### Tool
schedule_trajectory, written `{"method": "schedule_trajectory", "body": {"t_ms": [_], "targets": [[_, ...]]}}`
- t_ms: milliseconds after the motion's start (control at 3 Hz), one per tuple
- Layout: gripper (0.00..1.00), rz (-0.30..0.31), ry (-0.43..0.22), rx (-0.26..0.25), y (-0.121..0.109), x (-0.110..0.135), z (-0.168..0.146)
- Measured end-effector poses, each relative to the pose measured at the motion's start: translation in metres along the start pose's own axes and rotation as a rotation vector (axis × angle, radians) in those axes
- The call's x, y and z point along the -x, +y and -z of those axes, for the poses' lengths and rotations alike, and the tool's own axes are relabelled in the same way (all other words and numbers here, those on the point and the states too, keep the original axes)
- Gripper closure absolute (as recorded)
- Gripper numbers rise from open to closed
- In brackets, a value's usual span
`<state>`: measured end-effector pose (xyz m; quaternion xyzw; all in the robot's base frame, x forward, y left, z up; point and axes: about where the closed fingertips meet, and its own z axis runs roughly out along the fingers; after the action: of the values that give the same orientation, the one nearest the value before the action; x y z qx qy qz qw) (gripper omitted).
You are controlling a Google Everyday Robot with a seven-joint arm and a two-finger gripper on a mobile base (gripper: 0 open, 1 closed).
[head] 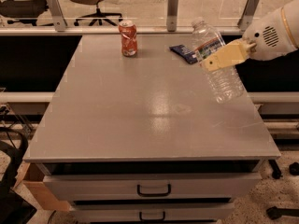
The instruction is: Place water bottle upright
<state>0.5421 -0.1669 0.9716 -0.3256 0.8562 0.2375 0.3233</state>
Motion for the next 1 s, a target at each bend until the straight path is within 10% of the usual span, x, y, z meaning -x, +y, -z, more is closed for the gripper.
{"method": "schedule_trajectory", "body": {"t_ms": [1000], "targets": [[1.0, 0.051, -0.16, 0.106, 0.017, 0.006, 0.011]]}}
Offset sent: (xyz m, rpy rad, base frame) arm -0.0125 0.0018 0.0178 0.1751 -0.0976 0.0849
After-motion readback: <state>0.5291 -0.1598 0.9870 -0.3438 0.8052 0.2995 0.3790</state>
